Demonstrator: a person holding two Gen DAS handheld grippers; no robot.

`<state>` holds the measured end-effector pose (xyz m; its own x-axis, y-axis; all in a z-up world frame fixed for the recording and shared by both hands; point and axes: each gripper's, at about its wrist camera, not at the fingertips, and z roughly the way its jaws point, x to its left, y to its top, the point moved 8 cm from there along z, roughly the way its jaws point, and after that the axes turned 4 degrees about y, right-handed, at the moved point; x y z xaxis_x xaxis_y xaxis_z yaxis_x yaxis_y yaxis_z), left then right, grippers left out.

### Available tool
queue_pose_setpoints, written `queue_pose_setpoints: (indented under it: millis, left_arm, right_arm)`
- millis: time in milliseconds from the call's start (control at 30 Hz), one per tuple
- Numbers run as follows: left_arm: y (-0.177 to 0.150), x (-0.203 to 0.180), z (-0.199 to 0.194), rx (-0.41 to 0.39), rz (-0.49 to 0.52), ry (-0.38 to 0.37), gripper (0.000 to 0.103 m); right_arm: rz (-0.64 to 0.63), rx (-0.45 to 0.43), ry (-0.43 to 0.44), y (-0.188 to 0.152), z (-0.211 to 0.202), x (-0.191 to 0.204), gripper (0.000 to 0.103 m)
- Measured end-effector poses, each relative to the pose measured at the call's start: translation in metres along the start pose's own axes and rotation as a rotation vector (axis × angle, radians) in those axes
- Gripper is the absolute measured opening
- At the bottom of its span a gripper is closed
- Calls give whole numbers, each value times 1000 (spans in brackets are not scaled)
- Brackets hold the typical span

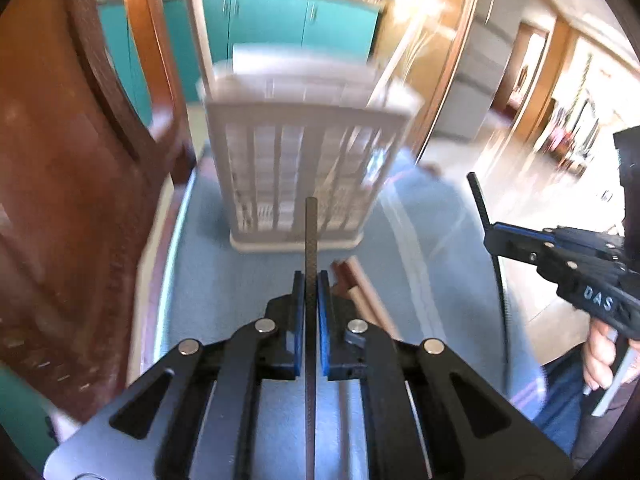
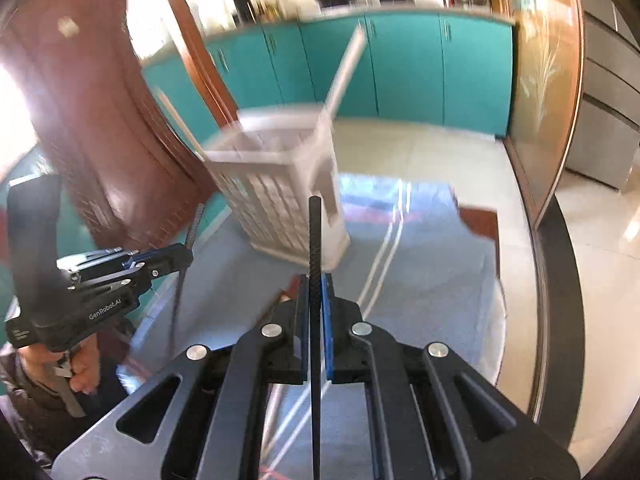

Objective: Organize utensils
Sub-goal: 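Carry the dark brown and black chopsticks up and into the white basket with both tools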

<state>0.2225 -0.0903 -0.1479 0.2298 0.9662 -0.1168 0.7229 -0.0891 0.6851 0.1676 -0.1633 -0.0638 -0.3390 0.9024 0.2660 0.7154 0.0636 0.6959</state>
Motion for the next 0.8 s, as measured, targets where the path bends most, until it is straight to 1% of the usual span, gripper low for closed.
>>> queue_pose_setpoints:
  millis: [67, 167, 267, 300, 367, 400, 467, 500, 567, 600, 667, 700, 733, 800]
  left_arm:
    - [8, -2, -31, -80, -14, -38, 7]
    - [24, -5, -75, -191, -27, -55, 7]
    - [49, -5, -113, -285, -41, -57, 7]
    - [59, -5, -124, -312, -43, -60, 7]
    - [85, -3, -147, -381, -44, -47, 7]
    - [99, -2, -154, -406, -49, -28, 7]
    - [127, -1, -167, -453, -63, -6, 7]
    - [140, 1, -173, -471, -75, 4, 7]
    - [164, 2, -178, -498, -98, 26, 7]
    - [175, 4, -178, -509, -111, 40, 7]
    - [193, 11, -175, -521, -140, 79, 7]
    - [199, 16, -169, -521, -147, 88, 7]
    - [202, 17, -164, -522, -154, 98, 7]
    - [200, 26, -151, -519, -163, 119, 7]
  right_arm:
    - [-6, -64, 29, 10, -26, 9, 7]
    - [-18, -148, 69, 33, -57, 22, 7]
    - [-25, -233, 115, 70, -78, 35, 7]
    - [-13, -272, 133, 88, -85, 38, 7]
    - [14, -333, 153, 116, -93, 39, 7]
    - [42, -363, 151, 132, -95, 37, 7]
    - [85, -411, 140, 152, -99, 33, 7]
    - [119, -448, 135, 164, -98, 27, 7]
    - [184, -483, 145, 179, -92, 15, 7]
    - [215, -505, 152, 184, -92, 12, 7]
    - [249, -528, 139, 190, -89, 5, 7]
    - [249, -528, 123, 191, -84, 3, 7]
    - [240, -509, 94, 188, -76, 2, 7]
    - [218, -469, 65, 180, -58, 2, 7]
